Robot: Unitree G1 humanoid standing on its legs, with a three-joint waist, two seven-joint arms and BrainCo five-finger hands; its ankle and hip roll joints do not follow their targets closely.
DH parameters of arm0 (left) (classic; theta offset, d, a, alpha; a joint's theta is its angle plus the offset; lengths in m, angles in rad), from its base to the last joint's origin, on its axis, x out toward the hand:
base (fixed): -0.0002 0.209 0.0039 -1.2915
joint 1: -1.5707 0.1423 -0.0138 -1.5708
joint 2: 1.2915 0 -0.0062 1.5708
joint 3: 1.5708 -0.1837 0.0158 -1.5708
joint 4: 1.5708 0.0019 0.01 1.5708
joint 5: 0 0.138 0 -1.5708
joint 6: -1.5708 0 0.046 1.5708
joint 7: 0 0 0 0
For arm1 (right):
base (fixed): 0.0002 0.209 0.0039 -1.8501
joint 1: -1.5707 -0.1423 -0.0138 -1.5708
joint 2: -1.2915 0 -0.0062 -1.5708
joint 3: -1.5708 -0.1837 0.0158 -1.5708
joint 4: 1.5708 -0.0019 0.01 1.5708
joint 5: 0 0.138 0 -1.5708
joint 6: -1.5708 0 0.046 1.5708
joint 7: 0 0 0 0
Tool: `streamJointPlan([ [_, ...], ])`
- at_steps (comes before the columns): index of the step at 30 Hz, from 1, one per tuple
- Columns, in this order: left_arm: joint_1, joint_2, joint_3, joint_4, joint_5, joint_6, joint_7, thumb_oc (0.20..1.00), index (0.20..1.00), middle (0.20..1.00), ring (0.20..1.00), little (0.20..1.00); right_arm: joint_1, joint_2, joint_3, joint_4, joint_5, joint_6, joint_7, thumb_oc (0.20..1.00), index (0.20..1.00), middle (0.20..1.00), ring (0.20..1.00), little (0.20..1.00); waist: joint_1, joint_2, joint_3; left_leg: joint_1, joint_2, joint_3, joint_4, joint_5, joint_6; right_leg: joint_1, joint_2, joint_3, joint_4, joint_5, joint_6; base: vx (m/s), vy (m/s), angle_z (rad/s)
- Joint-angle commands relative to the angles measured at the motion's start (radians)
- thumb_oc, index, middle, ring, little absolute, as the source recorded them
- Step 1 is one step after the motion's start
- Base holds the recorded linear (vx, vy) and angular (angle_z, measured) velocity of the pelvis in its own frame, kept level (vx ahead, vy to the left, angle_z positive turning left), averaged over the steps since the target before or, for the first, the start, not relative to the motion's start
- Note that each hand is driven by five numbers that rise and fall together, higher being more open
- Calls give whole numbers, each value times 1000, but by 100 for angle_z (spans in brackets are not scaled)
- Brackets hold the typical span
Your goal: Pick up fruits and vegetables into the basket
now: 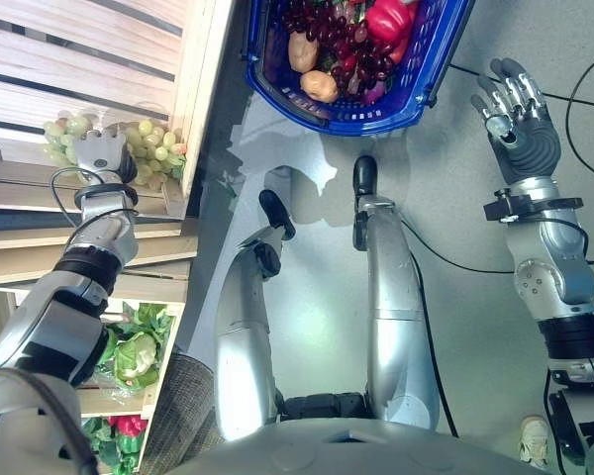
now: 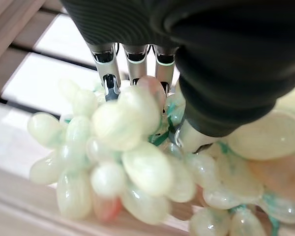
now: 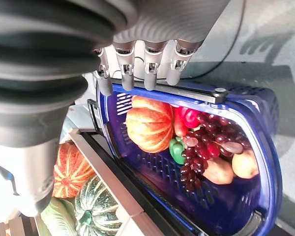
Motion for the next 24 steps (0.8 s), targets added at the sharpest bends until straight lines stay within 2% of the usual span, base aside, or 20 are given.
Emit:
streamJointPlan([
  [1, 225, 54, 23, 42, 86, 118, -4, 200, 200, 200, 200, 200, 49, -15, 4, -114, -63, -92, -27, 1000, 1000, 1000, 1000, 1000, -24, 8, -22, -4, -52, 28, -34, -35, 57, 47, 47, -5, -44, -38, 79, 0, 0, 0],
  [5, 242, 63, 37, 18, 185, 151, 27, 200, 200, 200, 200, 200, 50, -26, 6, -132, -111, -94, -59, 1000, 1000, 1000, 1000, 1000, -21, 11, -22, 13, -53, 26, -36, -37, 56, 66, 42, -10, -49, -40, 79, -3, 1, 1],
  [10, 261, 64, 47, 7, 177, 153, 32, 200, 200, 200, 200, 200, 57, -23, 5, -149, -111, -88, -70, 1000, 1000, 1000, 1000, 1000, -21, 12, -22, 31, -53, 28, -41, -38, 55, 84, 39, -13, -56, -42, 78, -7, 4, 3],
  [13, 262, 65, 53, 13, 126, 128, 59, 200, 200, 200, 200, 200, 62, -23, 6, -150, -129, -80, -59, 1000, 1000, 1000, 1000, 1000, -23, 10, -22, 35, -53, 28, -39, -39, 54, 89, 39, -14, -55, -43, 77, 0, 0, 0],
  [15, 255, 66, 63, 15, -82, 68, 78, 200, 200, 200, 200, 200, 62, -27, 22, -146, -176, -56, -31, 1000, 1000, 1000, 1000, 1000, -24, 8, -22, 38, -53, 28, -36, -41, 54, 93, 38, -15, -52, -44, 78, 0, 0, 0],
  [16, 250, 63, 74, 15, -264, 14, 72, 200, 200, 200, 200, 200, 62, -35, 33, -143, -222, -29, -18, 1000, 1000, 1000, 1000, 1000, -24, 4, -22, 39, -53, 27, -35, -40, 52, 97, 39, -15, -53, -44, 78, 0, 0, 0],
  [18, 247, 48, 125, 0, -483, -72, 60, 200, 200, 200, 200, 200, 60, -54, 55, -153, -260, 20, 6, 1000, 1000, 1000, 1000, 1000, -20, 0, -22, 50, -55, 24, -39, -35, 54, 111, 44, -17, -57, -43, 77, 0, 0, 0],
  [21, 230, 23, 217, 32, -616, -204, 19, 200, 200, 200, 200, 200, 42, -71, 78, -152, -404, 45, -12, 1000, 1000, 1000, 1000, 1000, -17, -5, -22, 73, -61, 19, -47, -31, 58, 139, 50, -21, -61, -46, 78, 0, -5, 3],
  [24, 211, 35, 273, 15, -713, -265, -35, 200, 200, 200, 200, 200, 16, -110, 87, -157, -581, 87, -81, 1000, 1000, 1000, 1000, 1000, -16, -5, -22, 102, -65, 15, -55, -30, 60, 167, 52, -23, -62, -50, 77, 10, 29, 5],
])
